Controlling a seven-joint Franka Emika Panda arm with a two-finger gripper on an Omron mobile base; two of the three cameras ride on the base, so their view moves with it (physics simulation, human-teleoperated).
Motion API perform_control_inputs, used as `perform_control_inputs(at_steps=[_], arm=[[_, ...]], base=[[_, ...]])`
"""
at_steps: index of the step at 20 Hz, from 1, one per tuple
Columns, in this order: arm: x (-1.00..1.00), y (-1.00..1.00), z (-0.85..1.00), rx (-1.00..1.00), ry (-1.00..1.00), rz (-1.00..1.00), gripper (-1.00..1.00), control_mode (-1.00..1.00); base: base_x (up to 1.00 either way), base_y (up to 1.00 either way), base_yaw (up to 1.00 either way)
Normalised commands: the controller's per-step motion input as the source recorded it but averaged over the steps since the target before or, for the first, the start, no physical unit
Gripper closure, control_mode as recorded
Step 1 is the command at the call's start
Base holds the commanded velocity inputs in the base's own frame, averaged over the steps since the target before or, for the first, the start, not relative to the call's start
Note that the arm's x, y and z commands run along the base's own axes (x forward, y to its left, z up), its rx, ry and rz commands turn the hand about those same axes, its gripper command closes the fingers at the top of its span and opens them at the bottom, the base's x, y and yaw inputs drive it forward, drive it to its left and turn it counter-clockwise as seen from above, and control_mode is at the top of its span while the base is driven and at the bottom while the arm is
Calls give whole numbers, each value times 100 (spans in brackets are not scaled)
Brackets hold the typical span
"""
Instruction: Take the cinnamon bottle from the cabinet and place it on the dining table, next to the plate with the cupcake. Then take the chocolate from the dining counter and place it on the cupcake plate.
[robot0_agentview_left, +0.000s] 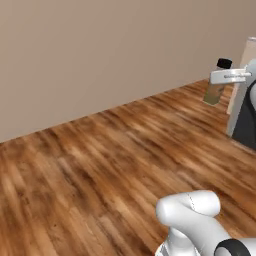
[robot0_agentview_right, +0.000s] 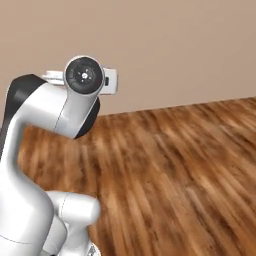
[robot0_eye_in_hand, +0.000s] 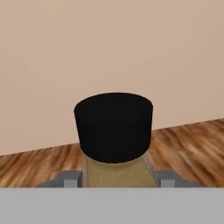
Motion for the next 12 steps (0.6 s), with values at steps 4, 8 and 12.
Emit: perform_control_inputs(at_steps=[4, 8, 12], arm=[[0, 0, 0, 0, 0, 0, 100, 100], [0, 0, 0, 0, 0, 0, 100, 100], [0, 0, 0, 0, 0, 0, 100, 100]], base=[[100, 0, 26], [100, 0, 2], [100, 0, -12]])
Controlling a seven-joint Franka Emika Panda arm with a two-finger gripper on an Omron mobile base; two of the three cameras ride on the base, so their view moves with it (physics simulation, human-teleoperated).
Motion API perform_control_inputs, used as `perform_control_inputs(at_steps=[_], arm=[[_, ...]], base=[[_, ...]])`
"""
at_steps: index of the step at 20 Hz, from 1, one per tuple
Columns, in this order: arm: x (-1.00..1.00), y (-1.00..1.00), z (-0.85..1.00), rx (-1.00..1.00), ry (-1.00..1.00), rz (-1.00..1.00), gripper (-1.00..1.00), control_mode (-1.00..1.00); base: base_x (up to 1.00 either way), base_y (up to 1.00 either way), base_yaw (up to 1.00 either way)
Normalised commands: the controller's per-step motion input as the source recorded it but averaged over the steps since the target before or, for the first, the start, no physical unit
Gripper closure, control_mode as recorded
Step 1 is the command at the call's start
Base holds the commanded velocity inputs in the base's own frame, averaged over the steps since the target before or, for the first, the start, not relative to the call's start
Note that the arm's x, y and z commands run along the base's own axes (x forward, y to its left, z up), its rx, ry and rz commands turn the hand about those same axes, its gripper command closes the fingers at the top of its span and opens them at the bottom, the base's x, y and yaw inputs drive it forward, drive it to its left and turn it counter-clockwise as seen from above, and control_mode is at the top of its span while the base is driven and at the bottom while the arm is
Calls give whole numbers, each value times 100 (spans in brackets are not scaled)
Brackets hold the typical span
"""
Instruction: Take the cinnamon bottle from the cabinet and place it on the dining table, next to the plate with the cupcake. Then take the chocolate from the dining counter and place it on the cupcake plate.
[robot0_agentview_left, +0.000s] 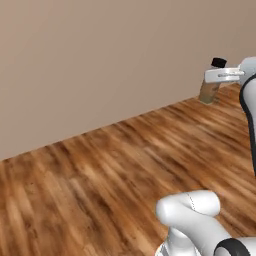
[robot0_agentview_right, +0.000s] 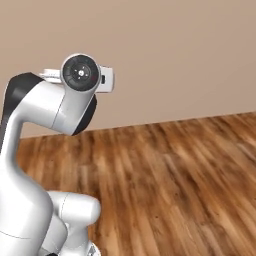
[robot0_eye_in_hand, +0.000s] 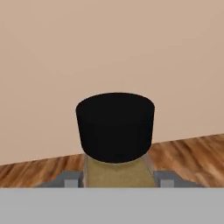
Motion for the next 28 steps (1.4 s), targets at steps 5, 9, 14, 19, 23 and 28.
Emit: perform_control_inputs(at_steps=[5, 9, 14, 19, 23, 28], arm=[[0, 0, 0, 0, 0, 0, 100, 100], [0, 0, 0, 0, 0, 0, 100, 100], [0, 0, 0, 0, 0, 0, 100, 100], [0, 0, 0, 0, 0, 0, 100, 100], [0, 0, 0, 0, 0, 0, 100, 100], [0, 0, 0, 0, 0, 0, 100, 100]], base=[[100, 0, -23], [100, 0, -36], [100, 1, -56], [100, 11, -59], [100, 23, -57], [100, 39, -47]])
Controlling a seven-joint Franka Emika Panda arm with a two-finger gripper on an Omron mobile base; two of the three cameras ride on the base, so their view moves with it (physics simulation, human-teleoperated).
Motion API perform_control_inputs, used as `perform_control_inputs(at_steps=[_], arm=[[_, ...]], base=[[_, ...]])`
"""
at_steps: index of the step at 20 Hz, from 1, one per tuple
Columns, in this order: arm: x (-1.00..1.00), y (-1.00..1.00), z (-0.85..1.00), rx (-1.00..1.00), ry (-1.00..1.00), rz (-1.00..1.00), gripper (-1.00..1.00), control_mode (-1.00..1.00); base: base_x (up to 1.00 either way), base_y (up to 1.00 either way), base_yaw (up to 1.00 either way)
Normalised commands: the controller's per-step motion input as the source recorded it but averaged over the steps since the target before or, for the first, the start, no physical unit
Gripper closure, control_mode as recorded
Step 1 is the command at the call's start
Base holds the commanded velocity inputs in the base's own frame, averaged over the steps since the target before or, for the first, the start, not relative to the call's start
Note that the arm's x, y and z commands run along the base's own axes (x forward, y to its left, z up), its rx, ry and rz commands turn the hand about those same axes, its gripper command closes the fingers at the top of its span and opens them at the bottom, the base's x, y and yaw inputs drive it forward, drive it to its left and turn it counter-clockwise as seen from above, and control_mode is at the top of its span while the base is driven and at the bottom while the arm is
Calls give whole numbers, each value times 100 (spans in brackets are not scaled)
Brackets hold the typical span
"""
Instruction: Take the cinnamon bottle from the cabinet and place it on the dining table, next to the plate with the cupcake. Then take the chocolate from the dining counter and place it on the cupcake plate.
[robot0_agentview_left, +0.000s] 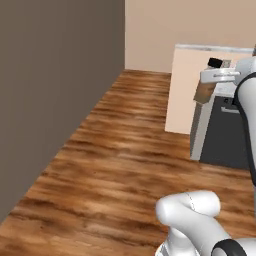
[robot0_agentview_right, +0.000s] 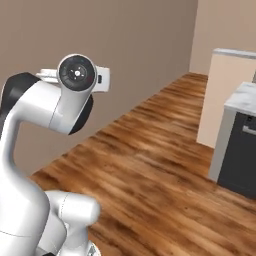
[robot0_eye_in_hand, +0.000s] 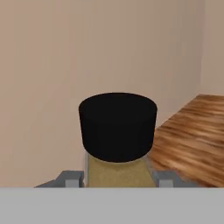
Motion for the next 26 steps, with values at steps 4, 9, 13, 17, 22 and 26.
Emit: perform_control_inputs(at_steps=[4, 9, 13, 17, 22, 26], arm=[[0, 0, 0, 0, 0, 0, 100, 100], [0, 0, 0, 0, 0, 0, 100, 100], [0, 0, 0, 0, 0, 0, 100, 100], [0, 0, 0, 0, 0, 0, 100, 100], [0, 0, 0, 0, 0, 0, 100, 100], [0, 0, 0, 0, 0, 0, 100, 100]], base=[[100, 48, -41], [100, 48, -36], [100, 47, -35], [100, 48, -34], [100, 32, -31], [100, 27, -24]])
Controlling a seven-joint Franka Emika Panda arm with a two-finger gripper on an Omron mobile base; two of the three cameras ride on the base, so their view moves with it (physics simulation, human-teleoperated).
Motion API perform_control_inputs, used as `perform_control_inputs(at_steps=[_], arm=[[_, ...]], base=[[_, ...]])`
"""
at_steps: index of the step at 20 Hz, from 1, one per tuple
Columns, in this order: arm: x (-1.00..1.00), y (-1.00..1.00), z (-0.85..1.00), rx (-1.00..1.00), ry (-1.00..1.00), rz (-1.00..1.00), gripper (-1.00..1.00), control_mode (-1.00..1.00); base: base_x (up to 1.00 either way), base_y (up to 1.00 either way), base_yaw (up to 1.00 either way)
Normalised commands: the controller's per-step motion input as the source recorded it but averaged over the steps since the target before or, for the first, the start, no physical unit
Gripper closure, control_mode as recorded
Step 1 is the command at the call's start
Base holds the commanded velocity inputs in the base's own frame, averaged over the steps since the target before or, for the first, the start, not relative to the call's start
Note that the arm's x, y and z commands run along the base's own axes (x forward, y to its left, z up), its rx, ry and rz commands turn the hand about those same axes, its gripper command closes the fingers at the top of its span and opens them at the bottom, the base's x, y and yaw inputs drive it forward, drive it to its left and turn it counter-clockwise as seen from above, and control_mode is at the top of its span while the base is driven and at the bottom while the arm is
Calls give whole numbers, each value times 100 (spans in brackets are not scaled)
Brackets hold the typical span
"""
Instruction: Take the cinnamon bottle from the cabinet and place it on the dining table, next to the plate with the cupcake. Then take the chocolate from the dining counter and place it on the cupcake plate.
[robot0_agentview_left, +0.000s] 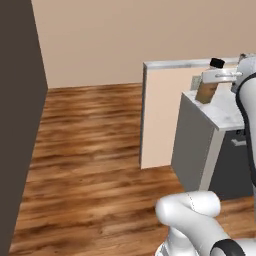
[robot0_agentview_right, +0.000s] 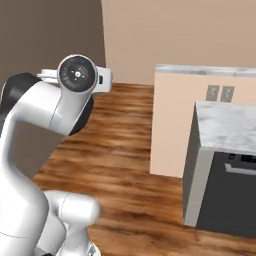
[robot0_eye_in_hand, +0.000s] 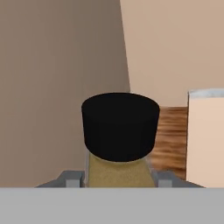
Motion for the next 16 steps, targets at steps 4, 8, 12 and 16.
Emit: perform_control_inputs(at_steps=[4, 8, 12, 16], arm=[[0, 0, 0, 0, 0, 0, 100, 100], [0, 0, 0, 0, 0, 0, 100, 100], [0, 0, 0, 0, 0, 0, 100, 100], [0, 0, 0, 0, 0, 0, 100, 100]], base=[[100, 10, -16], [100, 28, -15], [100, 51, -15], [100, 75, -14]])
